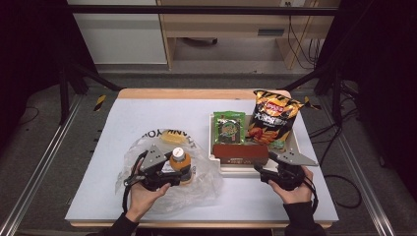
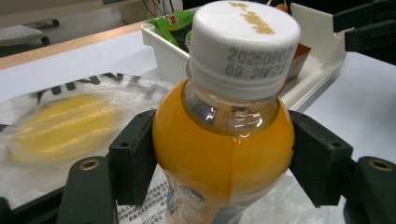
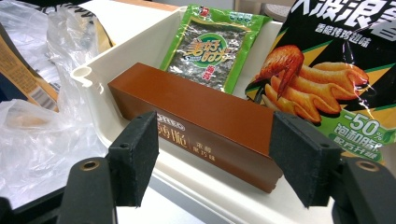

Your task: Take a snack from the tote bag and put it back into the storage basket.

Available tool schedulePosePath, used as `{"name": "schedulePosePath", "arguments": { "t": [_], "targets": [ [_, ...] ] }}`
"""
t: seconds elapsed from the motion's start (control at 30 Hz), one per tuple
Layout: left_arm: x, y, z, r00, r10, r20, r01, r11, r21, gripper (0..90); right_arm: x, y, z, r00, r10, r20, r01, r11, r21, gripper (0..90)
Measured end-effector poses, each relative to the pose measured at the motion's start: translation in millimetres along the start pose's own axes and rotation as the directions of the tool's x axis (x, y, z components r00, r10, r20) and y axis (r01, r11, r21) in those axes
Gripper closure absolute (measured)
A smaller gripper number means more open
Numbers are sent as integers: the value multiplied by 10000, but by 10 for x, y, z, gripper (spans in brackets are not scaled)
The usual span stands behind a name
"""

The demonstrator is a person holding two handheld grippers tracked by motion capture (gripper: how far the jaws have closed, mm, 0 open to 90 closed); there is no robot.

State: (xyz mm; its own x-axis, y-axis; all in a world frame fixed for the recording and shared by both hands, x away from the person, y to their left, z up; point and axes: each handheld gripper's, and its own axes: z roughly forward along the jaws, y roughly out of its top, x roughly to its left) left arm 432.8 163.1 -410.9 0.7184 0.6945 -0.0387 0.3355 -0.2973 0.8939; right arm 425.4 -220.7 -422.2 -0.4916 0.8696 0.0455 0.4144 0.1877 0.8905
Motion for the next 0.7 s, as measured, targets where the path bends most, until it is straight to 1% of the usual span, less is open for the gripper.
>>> {"name": "schedulePosePath", "arguments": {
  "t": [0.1,0.13,0.2,0.3,0.37,0.43,0.5,0.6,0.7],
  "targets": [
    [2,-27,39,10000,2,-12,-2,9999,117,296,6,1,4,10000,-77,8,77,10000,24,333],
    [5,-34,43,10000,-26,-11,26,10000,25,296,8,2,5,9999,-103,-3,103,9999,12,332],
    [7,-36,49,10000,-31,-3,31,10000,9,295,14,2,10,9999,-96,-32,96,10000,23,333],
    [1,-36,52,9999,-29,-99,29,10000,19,292,15,-6,20,9999,-68,-95,67,10000,-15,339],
    [-13,-34,40,9996,74,-254,-73,10000,28,290,22,-7,22,9999,-80,-148,79,10000,-47,340],
    [-26,-23,-1,9994,141,-315,-145,9998,-118,281,36,0,17,9997,-87,-219,84,9999,-135,343],
    [-31,1,-62,9995,155,-264,-160,9997,-185,252,50,13,9,9993,-104,-370,92,9995,-316,344],
    [-32,20,-170,9997,139,-200,-143,9997,-190,230,72,30,-3,9985,-127,-528,100,9986,-516,333],
    [-38,9,-279,9994,218,-251,-223,9995,-202,217,92,41,-5,9977,-14,-677,-32,9978,-665,314]
  ]
}}
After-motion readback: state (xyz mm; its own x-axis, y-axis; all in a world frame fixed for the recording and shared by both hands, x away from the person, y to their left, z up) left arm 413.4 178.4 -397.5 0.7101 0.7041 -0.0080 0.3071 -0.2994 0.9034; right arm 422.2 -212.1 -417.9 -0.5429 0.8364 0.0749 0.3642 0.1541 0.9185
